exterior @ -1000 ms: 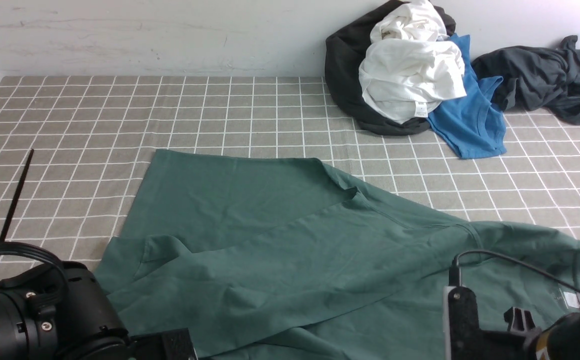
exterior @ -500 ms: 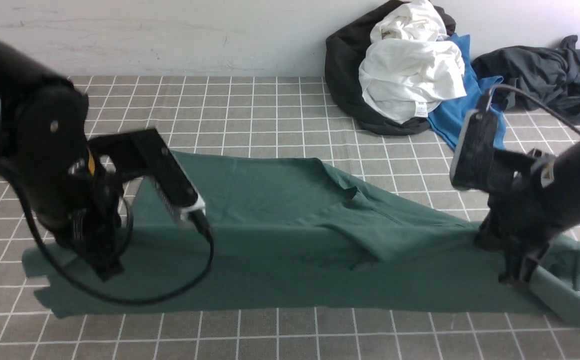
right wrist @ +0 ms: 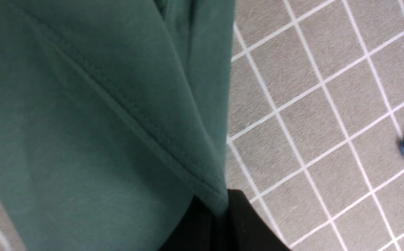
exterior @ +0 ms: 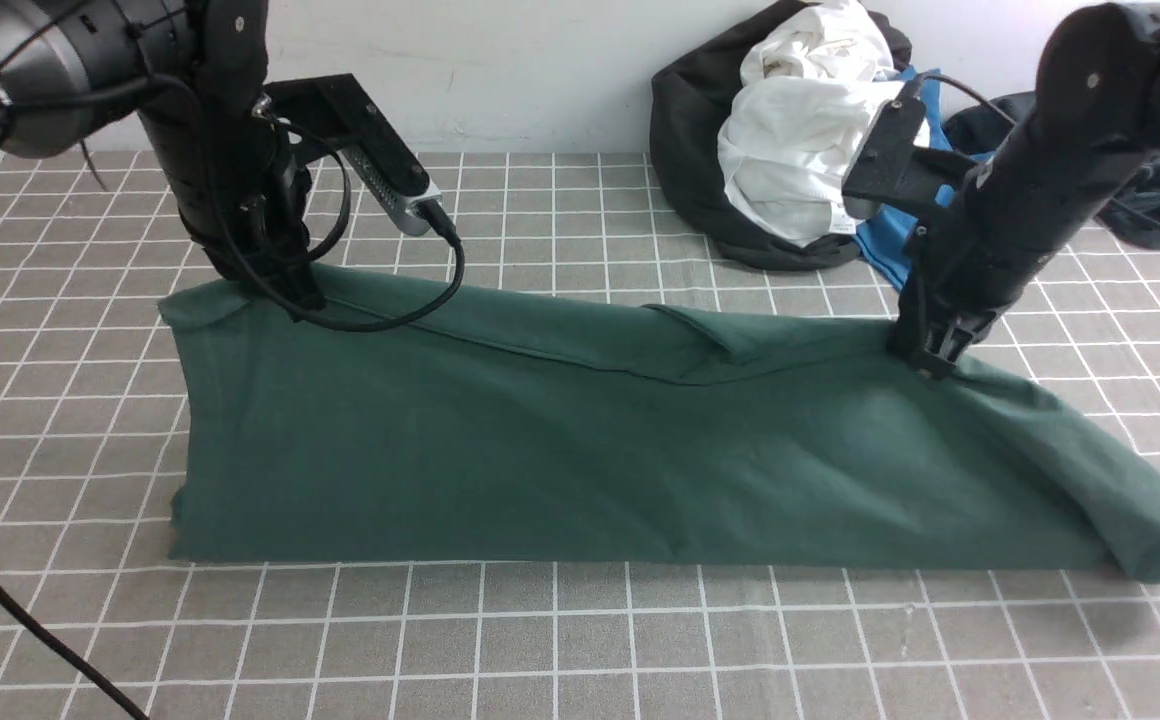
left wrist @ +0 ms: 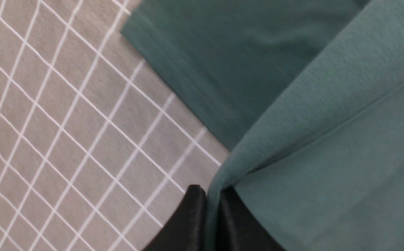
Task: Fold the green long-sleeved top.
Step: Use both arms to drag the lower edge of the fabric forward and fold it over the upper edge
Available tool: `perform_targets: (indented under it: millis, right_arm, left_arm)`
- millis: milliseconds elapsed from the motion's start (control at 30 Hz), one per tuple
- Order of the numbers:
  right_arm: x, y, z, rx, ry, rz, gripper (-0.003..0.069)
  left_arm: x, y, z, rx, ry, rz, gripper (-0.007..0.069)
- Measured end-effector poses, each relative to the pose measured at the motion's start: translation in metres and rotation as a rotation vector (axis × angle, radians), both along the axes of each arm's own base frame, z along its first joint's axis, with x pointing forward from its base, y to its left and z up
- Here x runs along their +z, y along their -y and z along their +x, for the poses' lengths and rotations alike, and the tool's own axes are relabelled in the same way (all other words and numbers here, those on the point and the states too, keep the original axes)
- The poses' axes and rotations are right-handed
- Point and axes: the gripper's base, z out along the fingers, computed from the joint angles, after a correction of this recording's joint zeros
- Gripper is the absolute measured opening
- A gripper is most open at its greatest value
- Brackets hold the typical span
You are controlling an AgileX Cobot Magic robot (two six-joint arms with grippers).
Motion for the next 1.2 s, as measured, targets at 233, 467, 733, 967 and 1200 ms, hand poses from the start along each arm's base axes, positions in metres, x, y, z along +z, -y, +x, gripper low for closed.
perform_targets:
  millis: [233,467,733,967,1200]
  right_arm:
    - [-0.029,-0.004,0.032,-0.013,0.041,0.007,0.0024]
    - [-0.048,-0.002,0.046,-0.104,0.092,0.045,0.0130]
    - [-0.036,0.012,0.059,-0.451,0.186,0.216,0.0345]
    - [-0.021,-0.035,0.035,-0.419,0.047,0.288,0.0359]
    - [-0.072,-0.112,0.015,-0.200,-0.077,0.263,0.0349]
  left_arm:
    - [-0.043,-0.008,0.040,0.036,0.020,-0.014,0.0017]
    - [-0.075,-0.021,0.057,0.117,0.051,-0.046,0.0106]
    - [-0.072,-0.026,0.063,0.353,0.097,-0.149,0.0353]
    - [-0.062,-0.018,0.054,0.476,0.006,-0.157,0.0381]
    - [-0.063,0.003,0.047,0.425,-0.047,-0.162,0.0183]
